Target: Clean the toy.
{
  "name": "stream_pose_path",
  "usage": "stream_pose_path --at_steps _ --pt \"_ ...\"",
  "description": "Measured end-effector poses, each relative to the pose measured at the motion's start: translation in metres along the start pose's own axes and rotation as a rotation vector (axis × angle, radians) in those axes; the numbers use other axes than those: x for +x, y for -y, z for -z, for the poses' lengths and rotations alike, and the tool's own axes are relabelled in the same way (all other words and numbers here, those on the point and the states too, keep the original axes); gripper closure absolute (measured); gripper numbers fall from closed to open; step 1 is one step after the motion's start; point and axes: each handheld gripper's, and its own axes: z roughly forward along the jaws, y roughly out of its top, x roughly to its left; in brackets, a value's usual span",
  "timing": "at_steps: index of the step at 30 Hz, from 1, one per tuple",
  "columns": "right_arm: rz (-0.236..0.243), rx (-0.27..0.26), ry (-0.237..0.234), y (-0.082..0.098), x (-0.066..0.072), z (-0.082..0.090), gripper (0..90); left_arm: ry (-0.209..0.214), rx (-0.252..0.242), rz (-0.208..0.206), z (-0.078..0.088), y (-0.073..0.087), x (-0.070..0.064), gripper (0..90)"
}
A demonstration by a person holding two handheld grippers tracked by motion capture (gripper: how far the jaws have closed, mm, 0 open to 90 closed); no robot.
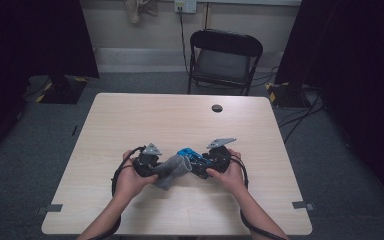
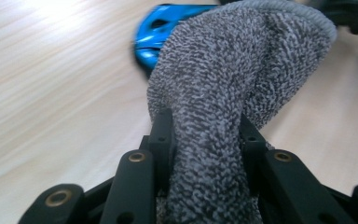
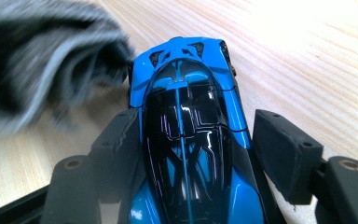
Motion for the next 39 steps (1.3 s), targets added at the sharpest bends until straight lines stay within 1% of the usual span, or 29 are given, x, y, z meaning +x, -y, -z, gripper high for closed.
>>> stream_pose_path --at_steps 3,4,7,8,9,11,12,14,17,19,20,23,25,26,27,28,29,30,31,32,34,36,37,39 --pt "0.001 0.002 0.001 0.000 0.000 0.000 33.2 0.034 0.006 -0.041 -0.005 0.000 -0.017 66.8" --pt "0.000 0.001 0.002 0.000 0.000 0.000 33.2 0.044 0.012 -0.049 -0.006 0.000 -0.020 66.8" --pt "-0.005 -0.002 0.001 0.000 0.000 0.000 33.1 0.079 0.014 -0.063 -0.013 0.001 -0.032 66.7" --pt "-0.004 -0.002 0.001 0.001 0.000 0.000 33.1 0.084 0.015 -0.064 -0.016 0.002 -0.036 66.8" --pt "-0.004 -0.002 0.001 0.000 0.000 0.000 33.1 0.099 0.018 -0.068 -0.018 0.002 -0.038 66.8" --pt "-0.004 -0.002 -0.001 0.000 0.000 0.000 33.1 0.109 0.032 -0.081 -0.021 0.001 -0.043 66.8" --pt "-0.006 -0.002 -0.002 0.001 0.000 0.000 33.1 0.116 0.033 -0.081 -0.023 0.001 -0.046 66.7" --pt "-0.007 -0.005 -0.005 0.001 -0.001 0.000 33.0 0.128 0.049 -0.096 -0.026 0.001 -0.048 66.8" --pt "-0.007 -0.005 -0.005 0.001 -0.001 0.000 33.0 0.148 0.055 -0.101 -0.030 0.002 -0.052 66.8" --pt "-0.006 -0.004 -0.007 0.001 -0.001 0.000 33.0 0.171 0.072 -0.112 -0.032 0.002 -0.057 66.8" --pt "-0.006 -0.002 -0.006 0.001 -0.001 0.000 33.0 0.171 0.071 -0.117 -0.033 0.002 -0.058 66.8" --pt "-0.005 -0.002 -0.007 0.001 -0.001 0.000 33.0 0.194 0.078 -0.119 -0.037 0.002 -0.063 66.8" --pt "-0.004 0.000 -0.006 0.000 -0.001 0.000 33.0 0.203 0.082 -0.135 -0.040 0.001 -0.066 66.8" --pt "-0.004 0.000 -0.005 0.000 -0.001 0.000 33.0 0.205 0.089 -0.134 -0.040 0.000 -0.067 66.8" --pt "-0.004 -0.002 -0.005 0.001 -0.001 0.000 33.0 0.215 0.085 -0.140 -0.042 -0.001 -0.069 66.8" --pt "-0.004 -0.003 -0.005 0.001 -0.001 0.000 33.0 0.218 0.093 -0.148 -0.042 -0.002 -0.069 66.7" --pt "-0.004 -0.002 -0.005 0.001 -0.001 0.000 33.0 0.223 0.090 -0.145 -0.044 -0.003 -0.071 66.7" --pt "-0.003 0.000 -0.005 0.000 -0.001 0.000 33.0 0.228 0.093 -0.151 -0.045 -0.003 -0.071 66.7" --pt "-0.004 0.000 -0.006 0.000 -0.001 0.000 33.0 0.228 0.098 -0.148 -0.045 -0.004 -0.071 66.7" --pt "-0.004 -0.001 -0.005 0.001 -0.001 0.000 33.0 0.237 0.095 -0.152 -0.047 -0.005 -0.071 66.7" --pt "-0.004 -0.003 -0.005 0.001 -0.001 0.000 33.0 0.236 0.091 -0.149 -0.049 -0.006 -0.073 66.7" --pt "-0.004 -0.003 -0.005 0.001 -0.001 0.000 33.0 0.244 0.096 -0.156 -0.052 -0.007 -0.072 66.6" --pt "-0.004 -0.003 -0.005 0.001 -0.001 0.000 33.0 0.245 0.087 -0.144 -0.054 -0.007 -0.071 66.6" --pt "-0.004 -0.005 -0.005 0.001 -0.001 0.000 33.0 0.245 0.090 -0.132 -0.057 -0.007 -0.069 66.5"
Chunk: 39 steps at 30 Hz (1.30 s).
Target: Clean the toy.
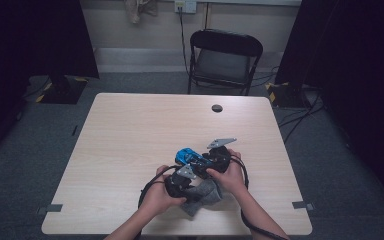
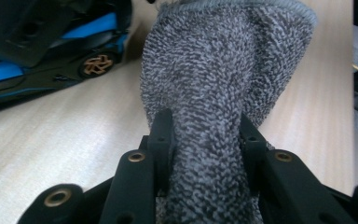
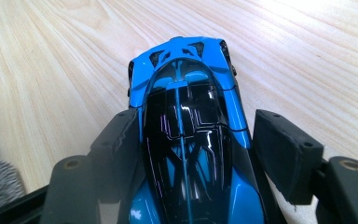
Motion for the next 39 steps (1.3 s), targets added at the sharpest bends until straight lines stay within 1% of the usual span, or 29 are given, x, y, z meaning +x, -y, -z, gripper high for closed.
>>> stream_pose_path --at_steps 1,2,3,6,7,9,14,17,19,20,22,25,28,29,39 --pt "0.000 -0.001 0.000 0.000 0.000 0.000 33.0 -0.002 -0.011 0.008 -0.001 0.000 0.002 66.5" --pt "0.001 -0.001 0.001 0.000 0.000 0.000 33.0 -0.001 -0.007 0.012 -0.001 -0.001 0.003 66.5" --pt "0.001 -0.001 0.002 0.000 0.000 0.000 33.0 -0.002 -0.014 0.020 -0.002 -0.001 0.005 66.5" --pt "0.001 0.000 0.003 0.000 0.000 0.000 33.0 -0.030 -0.002 0.019 -0.001 -0.004 0.010 66.4" --pt "0.002 -0.001 0.002 0.000 0.000 0.000 33.0 -0.034 -0.013 0.030 -0.001 -0.004 0.011 66.4" --pt "0.002 -0.002 0.002 0.000 0.000 0.000 33.0 -0.050 -0.015 0.025 0.000 -0.004 0.015 66.3" --pt "0.002 -0.002 0.002 0.000 0.000 0.000 33.0 -0.067 -0.038 0.054 0.004 -0.002 0.024 66.4" --pt "0.002 -0.004 0.001 0.001 0.000 0.000 33.0 -0.078 -0.039 0.055 0.006 -0.002 0.027 66.4" --pt "0.002 -0.003 0.002 0.000 0.000 0.000 33.0 -0.089 -0.030 0.047 0.007 -0.002 0.028 66.4" --pt "0.002 -0.003 0.002 0.000 0.000 0.000 32.9 -0.093 -0.033 0.045 0.007 -0.002 0.029 66.3" --pt "0.002 -0.004 0.002 0.001 0.000 0.000 33.0 -0.101 -0.033 0.049 0.008 -0.002 0.030 66.2" --pt "0.002 -0.005 0.002 0.001 0.000 0.000 33.0 -0.109 -0.038 0.058 0.010 -0.001 0.034 66.3" --pt "0.001 -0.006 0.001 0.001 0.000 0.000 33.0 -0.108 -0.034 0.072 0.012 0.000 0.038 66.2" --pt "0.001 -0.006 0.001 0.001 0.000 0.000 33.0 -0.113 -0.044 0.078 0.012 0.001 0.039 66.2" --pt "0.002 -0.006 0.002 0.001 0.000 0.000 33.0 -0.171 -0.046 0.122 0.025 0.008 0.053 66.2"
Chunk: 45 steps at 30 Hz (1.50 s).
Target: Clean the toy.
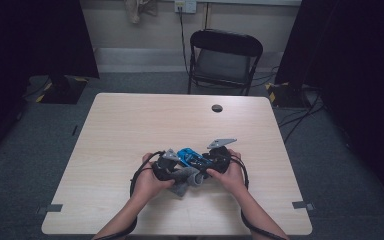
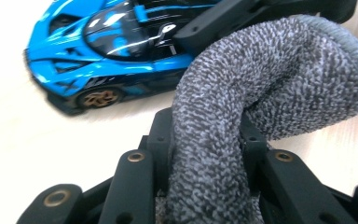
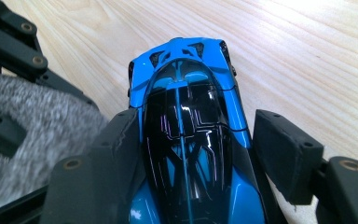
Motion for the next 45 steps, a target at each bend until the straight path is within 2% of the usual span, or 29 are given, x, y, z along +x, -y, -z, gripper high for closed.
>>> stream_pose_path --at_steps 5,9,13,24,37,40,45 --pt "0.000 0.000 0.000 0.000 0.000 0.000 33.0 -0.014 -0.007 0.026 0.004 0.003 0.009 66.2" --pt "0.000 0.000 0.000 0.000 0.000 0.000 33.0 -0.020 0.006 0.033 0.008 0.003 0.014 66.2" --pt "0.001 0.000 0.001 0.000 0.000 0.000 33.0 -0.037 -0.010 0.052 0.009 0.005 0.018 66.2" --pt "-0.001 -0.003 0.000 0.000 0.000 0.000 32.9 -0.057 -0.003 0.072 0.016 0.008 0.029 66.2" --pt "-0.001 -0.009 0.000 0.001 0.000 0.000 32.9 -0.139 -0.013 0.106 0.031 0.017 0.046 66.3" --pt "0.000 -0.011 0.001 0.002 0.000 0.000 32.9 -0.146 -0.015 0.124 0.035 0.020 0.050 66.4" --pt "0.000 -0.010 0.002 0.001 0.000 0.000 32.8 -0.150 -0.018 0.117 0.042 0.022 0.048 66.3"
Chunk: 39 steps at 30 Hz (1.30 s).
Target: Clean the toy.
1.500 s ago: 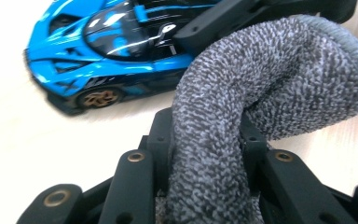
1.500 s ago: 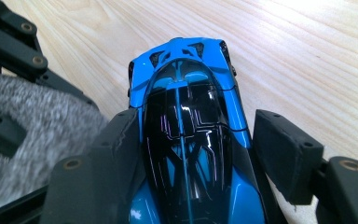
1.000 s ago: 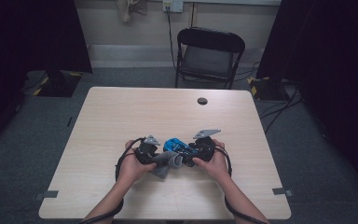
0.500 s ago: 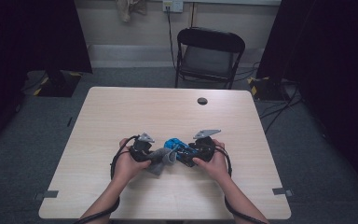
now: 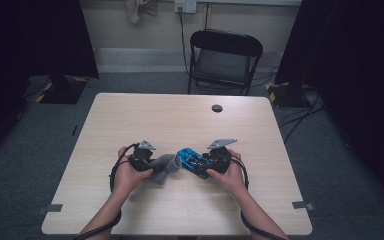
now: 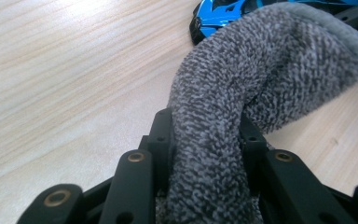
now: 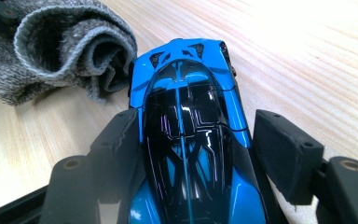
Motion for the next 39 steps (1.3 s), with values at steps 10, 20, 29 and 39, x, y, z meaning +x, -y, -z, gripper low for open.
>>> stream_pose_path --at_steps 10,20,29,39 --pt "0.000 -0.009 0.003 0.001 0.001 0.000 32.8 0.048 -0.023 -0.063 0.017 0.005 -0.019 66.2" --pt "0.000 -0.016 0.001 0.002 0.000 0.000 32.7 0.118 0.014 -0.135 0.009 0.018 -0.053 66.0" --pt "-0.012 -0.013 0.002 0.002 0.000 0.000 32.2 0.153 0.032 -0.179 -0.003 0.019 -0.069 65.7" --pt "0.012 0.009 0.032 -0.003 0.001 -0.001 24.0 0.162 0.015 -0.168 -0.004 0.023 -0.066 63.0"
